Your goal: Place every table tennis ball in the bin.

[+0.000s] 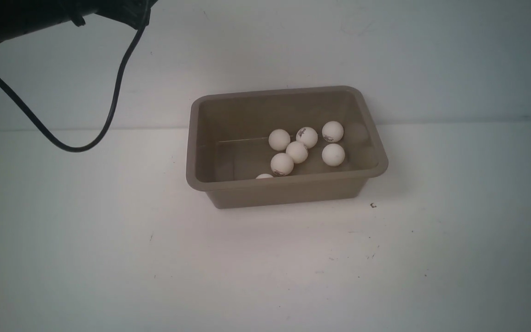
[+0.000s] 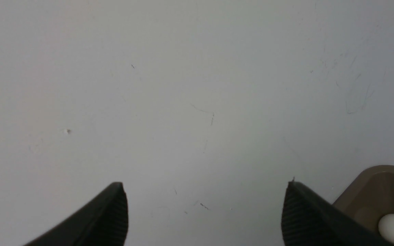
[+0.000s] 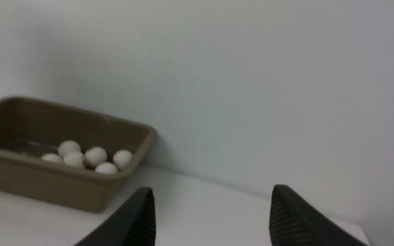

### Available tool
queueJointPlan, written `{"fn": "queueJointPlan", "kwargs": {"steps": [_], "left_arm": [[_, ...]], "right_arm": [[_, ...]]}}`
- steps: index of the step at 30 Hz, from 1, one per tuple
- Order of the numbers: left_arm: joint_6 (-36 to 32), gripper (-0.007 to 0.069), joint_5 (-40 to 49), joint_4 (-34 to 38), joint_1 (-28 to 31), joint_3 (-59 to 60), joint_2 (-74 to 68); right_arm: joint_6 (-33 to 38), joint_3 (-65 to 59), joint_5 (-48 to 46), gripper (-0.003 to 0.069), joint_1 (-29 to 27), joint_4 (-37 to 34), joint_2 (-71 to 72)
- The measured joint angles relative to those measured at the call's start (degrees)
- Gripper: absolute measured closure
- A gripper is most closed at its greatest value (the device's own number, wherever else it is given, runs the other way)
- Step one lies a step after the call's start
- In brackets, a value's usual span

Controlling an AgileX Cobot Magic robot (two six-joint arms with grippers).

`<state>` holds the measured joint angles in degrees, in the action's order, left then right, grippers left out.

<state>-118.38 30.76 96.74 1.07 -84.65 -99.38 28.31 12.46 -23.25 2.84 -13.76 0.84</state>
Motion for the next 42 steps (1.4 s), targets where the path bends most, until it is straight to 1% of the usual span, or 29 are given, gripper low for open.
{"fn": "queueJointPlan", "kwargs": {"steps": [1, 3, 5, 6, 8, 11, 18, 28, 31, 34, 42], "left_arm": [[0.0, 0.0083, 0.0, 0.0, 0.0, 0.0, 0.0], [0.0, 0.0083, 0.0, 0.0, 0.0, 0.0, 0.0], [0.0, 0.0083, 0.0, 0.0, 0.0, 0.0, 0.0], [0.0, 0.0083, 0.0, 0.0, 0.0, 0.0, 0.0], [0.0, 0.0083, 0.0, 0.0, 0.0, 0.0, 0.0], [0.0, 0.0083, 0.0, 0.0, 0.0, 0.0, 0.0], [0.0, 0.0083, 0.0, 0.0, 0.0, 0.0, 0.0], [-0.1, 0.0083, 0.0, 0.0, 0.0, 0.0, 0.0], [-0.1, 0.0083, 0.0, 0.0, 0.0, 0.0, 0.0], [0.0, 0.0083, 0.0, 0.0, 0.0, 0.0, 0.0], [0.0, 0.0083, 0.0, 0.0, 0.0, 0.0, 0.0]], "right_arm": [[-2.0, -1.0, -0.1, 0.0284, 0.0, 2.6, 0.0], [-3.7, -1.5, -0.5, 0.0304, 0.0, 4.4, 0.0], [-8.4, -1.7, -1.5, 0.0347, 0.0, 5.7, 0.0], [-10.1, -1.8, -2.2, 0.0363, 0.0, 5.9, 0.0], [-11.3, -1.8, -2.6, 0.0375, 0.0, 5.7, 0.0], [-13.0, -1.8, -2.9, 0.0406, 0.0, 3.0, 0.0], [-13.4, -1.9, -4.0, 0.0415, 0.0, 1.9, 0.0], [-13.6, -1.9, -4.5, 0.0416, 0.0, 2.1, 0.0], [-13.6, -1.9, -5.8, 0.0416, 0.0, 5.0, 0.0], [-13.6, -2.2, -6.7, 0.0416, 0.0, 5.9, 0.0], [-13.6, -10.9, -5.9, 0.0416, 0.0, 6.3, 0.0]]}}
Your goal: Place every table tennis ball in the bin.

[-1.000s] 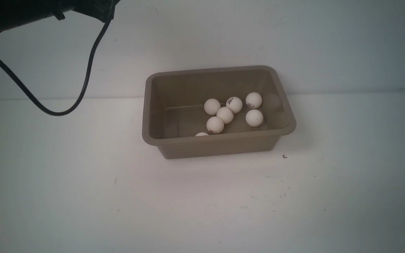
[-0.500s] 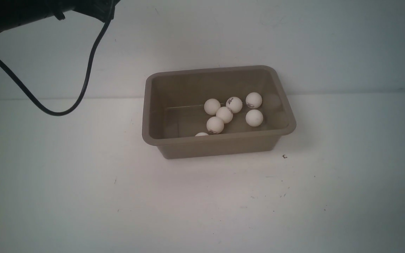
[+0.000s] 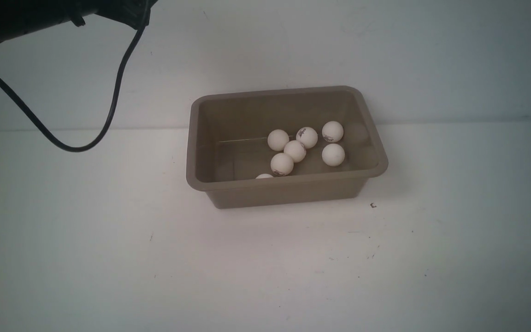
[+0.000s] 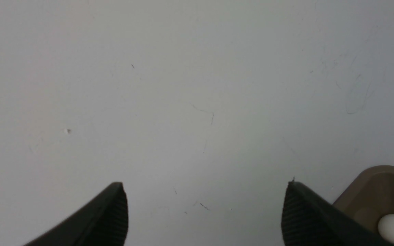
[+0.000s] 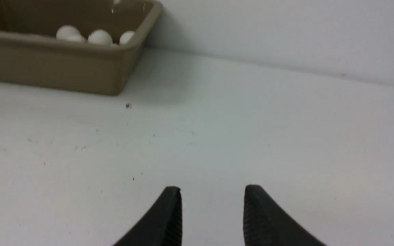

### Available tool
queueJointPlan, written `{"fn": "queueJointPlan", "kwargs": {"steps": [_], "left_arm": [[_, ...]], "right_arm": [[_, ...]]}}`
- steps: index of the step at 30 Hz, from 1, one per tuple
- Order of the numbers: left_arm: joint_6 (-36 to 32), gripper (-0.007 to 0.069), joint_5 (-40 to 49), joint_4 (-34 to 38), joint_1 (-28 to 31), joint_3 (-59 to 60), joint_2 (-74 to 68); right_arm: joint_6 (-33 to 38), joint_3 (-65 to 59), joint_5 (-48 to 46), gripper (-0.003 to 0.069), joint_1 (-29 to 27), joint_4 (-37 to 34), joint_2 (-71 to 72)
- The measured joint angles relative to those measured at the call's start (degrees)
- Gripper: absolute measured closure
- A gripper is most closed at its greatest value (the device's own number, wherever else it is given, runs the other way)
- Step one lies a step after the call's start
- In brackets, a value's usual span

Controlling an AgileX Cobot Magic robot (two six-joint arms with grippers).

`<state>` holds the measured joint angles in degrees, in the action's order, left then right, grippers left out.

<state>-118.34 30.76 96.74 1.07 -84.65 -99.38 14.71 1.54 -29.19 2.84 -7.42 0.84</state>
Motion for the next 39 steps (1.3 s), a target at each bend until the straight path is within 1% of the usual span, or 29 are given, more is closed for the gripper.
{"fn": "queueJointPlan", "kwargs": {"steps": [5, 7, 9, 13, 16, 21, 26, 39], "left_arm": [[0.9, 0.0083, 0.0, 0.0, 0.0, 0.0, 0.0], [1.1, 0.0083, 0.0, 0.0, 0.0, 0.0, 0.0], [1.4, 0.0083, 0.1, 0.0, 0.0, 0.0, 0.0], [1.4, 0.0083, 0.5, 0.0, 0.0, 0.0, 0.0], [1.4, 0.0083, 2.4, 0.0, 0.0, 0.0, 0.0], [2.7, 0.0083, 6.9, -0.1, 0.0, 0.0, 0.0], [2.9, 0.0083, 7.9, -0.1, 0.0, 0.0, 0.0], [3.0, 0.0083, 5.1, -0.2, 0.0, 0.0, 0.3]], "right_arm": [[1.0, -1.4, 0.8, 0.0416, 0.0, -0.9, 0.0], [2.1, -1.9, 1.8, 0.0416, 0.0, -3.0, 0.0], [2.9, -2.3, 3.9, 0.0416, 0.0, -6.5, 0.0], [3.1, -2.6, 5.3, 0.0416, 0.0, -9.8, 0.0], [3.1, -2.6, 5.5, 0.0416, 0.0, -11.8, 0.0], [3.1, -2.6, 5.5, 0.0416, 0.0, -12.3, 0.0], [3.1, -2.6, 5.5, 0.0416, 0.0, -12.3, 0.0], [3.1, -2.6, 5.5, 0.0416, 0.0, -12.4, 0.0]]}}
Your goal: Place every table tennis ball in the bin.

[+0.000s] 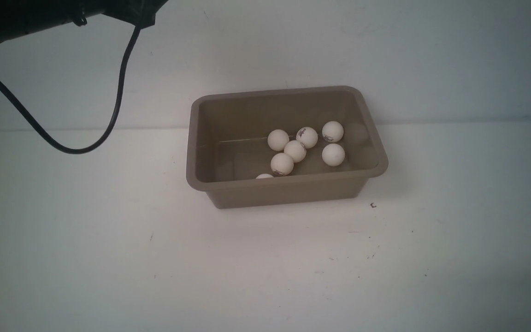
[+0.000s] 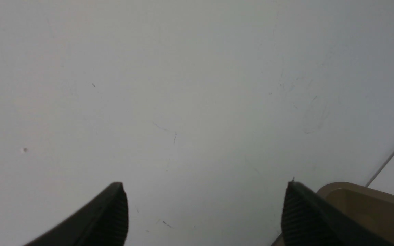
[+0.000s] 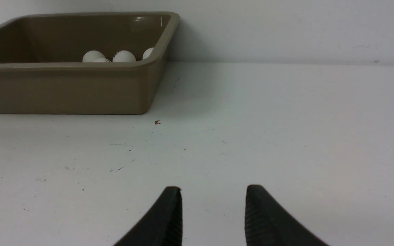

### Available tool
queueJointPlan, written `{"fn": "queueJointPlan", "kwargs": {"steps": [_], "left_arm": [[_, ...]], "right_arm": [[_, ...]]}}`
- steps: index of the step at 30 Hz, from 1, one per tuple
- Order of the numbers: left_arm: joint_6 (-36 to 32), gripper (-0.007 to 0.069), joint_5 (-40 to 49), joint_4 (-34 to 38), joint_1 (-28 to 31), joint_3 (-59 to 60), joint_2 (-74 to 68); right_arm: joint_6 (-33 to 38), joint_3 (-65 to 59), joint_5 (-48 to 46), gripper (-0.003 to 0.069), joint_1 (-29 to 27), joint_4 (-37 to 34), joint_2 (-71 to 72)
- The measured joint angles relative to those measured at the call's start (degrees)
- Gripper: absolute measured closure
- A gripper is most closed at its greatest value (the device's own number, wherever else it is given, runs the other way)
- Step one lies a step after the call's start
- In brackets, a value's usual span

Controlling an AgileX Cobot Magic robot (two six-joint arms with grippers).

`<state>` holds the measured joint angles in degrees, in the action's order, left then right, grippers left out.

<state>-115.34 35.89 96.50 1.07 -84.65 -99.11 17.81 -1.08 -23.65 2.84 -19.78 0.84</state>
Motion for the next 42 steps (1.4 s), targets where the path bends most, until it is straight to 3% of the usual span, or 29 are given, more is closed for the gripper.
{"fn": "queueJointPlan", "kwargs": {"steps": [6, 9, 13, 15, 17, 21, 23, 28, 30, 31, 35, 42], "left_arm": [[0.3, 0.0083, -2.0, 0.0, -0.1, 0.0, 3.8], [8.0, 0.0083, -4.7, -3.0, -0.1, 0.0, 6.7], [49.9, 0.0083, -2.4, -36.6, 1.4, 0.3, 14.7], [72.0, 0.0083, 5.5, -52.9, 1.8, 0.5, 18.7], [88.5, 0.0083, 17.0, -67.1, 1.8, 0.5, 23.2], [110.6, 0.0083, 33.6, -86.2, 1.9, 3.5, 34.2], [114.1, 0.0083, 34.9, -90.9, 2.1, 6.2, 39.9], [112.7, 0.0083, 30.3, -93.9, 2.2, 18.0, 57.8], [109.7, 0.0083, 21.6, -92.0, 2.2, 28.3, 70.1], [109.4, 0.0083, 21.6, -91.8, 2.2, 29.2, 70.1], [106.3, 0.0083, 6.0, -89.1, 2.2, 49.4, 84.3], [106.0, 0.0083, -9.2, -88.4, 2.2, 69.7, 88.1]], "right_arm": [[0.0, 0.0, 0.0, 0.0416, 0.0, 0.0, 0.0], [0.0, 0.0, 0.0, 0.0416, 0.0, 0.0, 0.0], [0.0, 0.0, 0.0, 0.0416, 0.0, 0.0, 0.0], [0.0, 0.0, 0.0, 0.0416, 0.0, 0.0, 0.0], [0.0, 0.0, 0.0, 0.0416, 0.0, 0.0, 0.0], [0.0, 0.0, 0.0, 0.0416, 0.0, 0.0, 0.0], [0.0, 0.0, 0.0, 0.0416, 0.0, 0.0, 0.0], [0.0, 0.0, 0.0, 0.0416, 0.0, 0.0, 0.0], [0.0, 0.0, 0.0, 0.0416, 0.0, 0.0, 0.0], [0.0, 0.0, 0.0, 0.0416, 0.0, 0.0, 0.0], [0.0, 0.0, 0.0, 0.0416, 0.0, 0.0, 0.0], [0.0, 0.0, 0.0, 0.0416, 0.0, 0.0, 0.0]]}}
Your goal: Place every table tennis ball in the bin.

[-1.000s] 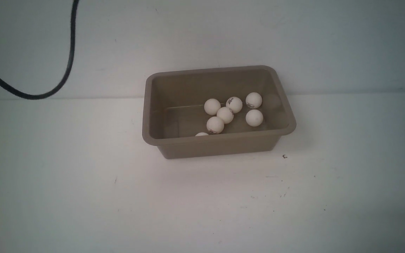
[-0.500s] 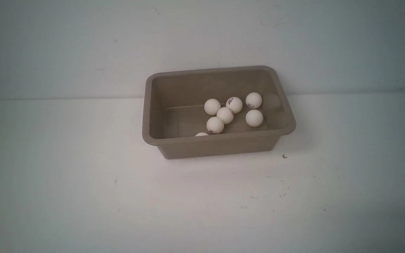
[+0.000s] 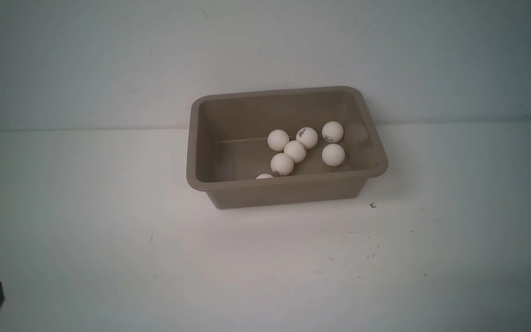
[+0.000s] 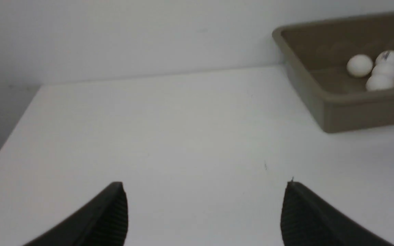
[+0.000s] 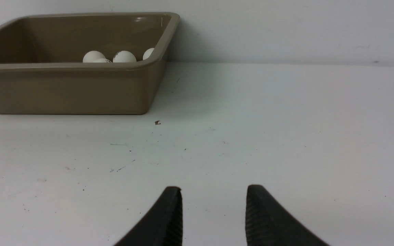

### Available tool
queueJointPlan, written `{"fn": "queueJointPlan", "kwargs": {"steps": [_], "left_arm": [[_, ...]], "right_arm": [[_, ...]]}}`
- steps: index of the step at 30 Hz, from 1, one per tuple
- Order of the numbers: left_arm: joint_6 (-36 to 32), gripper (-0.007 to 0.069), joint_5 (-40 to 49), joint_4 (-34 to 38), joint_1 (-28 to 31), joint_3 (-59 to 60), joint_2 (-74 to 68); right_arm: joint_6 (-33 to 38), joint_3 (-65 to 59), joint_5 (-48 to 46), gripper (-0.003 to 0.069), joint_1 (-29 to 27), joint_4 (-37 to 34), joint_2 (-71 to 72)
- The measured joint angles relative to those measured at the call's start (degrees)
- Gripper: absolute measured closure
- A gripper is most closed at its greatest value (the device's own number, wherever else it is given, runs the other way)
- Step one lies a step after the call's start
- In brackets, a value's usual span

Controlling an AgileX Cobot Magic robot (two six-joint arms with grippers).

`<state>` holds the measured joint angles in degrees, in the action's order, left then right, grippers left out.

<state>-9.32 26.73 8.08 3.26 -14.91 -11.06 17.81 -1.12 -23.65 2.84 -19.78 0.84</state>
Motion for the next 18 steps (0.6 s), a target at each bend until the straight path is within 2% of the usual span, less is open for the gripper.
{"fn": "queueJointPlan", "kwargs": {"steps": [2, 6, 12, 18], "left_arm": [[0.0, 0.0083, -6.8, -1.0, 0.0, 7.5, 0.1], [0.2, 0.0083, -12.6, -1.4, 0.0, 14.5, 0.1], [3.0, 0.0083, -14.2, -3.9, 0.0, 16.5, 0.1], [4.5, 0.0083, -11.6, -6.0, 0.0, 16.5, 0.7]], "right_arm": [[0.7, 0.0, 0.0, 0.0416, 0.0, 0.0, 0.0], [1.2, 0.0, 0.0, 0.0416, 0.0, 0.0, 0.0], [1.3, 0.0, 0.0, 0.0416, 0.0, 0.0, 0.0], [1.3, 0.0, 0.0, 0.0416, 0.0, 0.0, 0.0]]}}
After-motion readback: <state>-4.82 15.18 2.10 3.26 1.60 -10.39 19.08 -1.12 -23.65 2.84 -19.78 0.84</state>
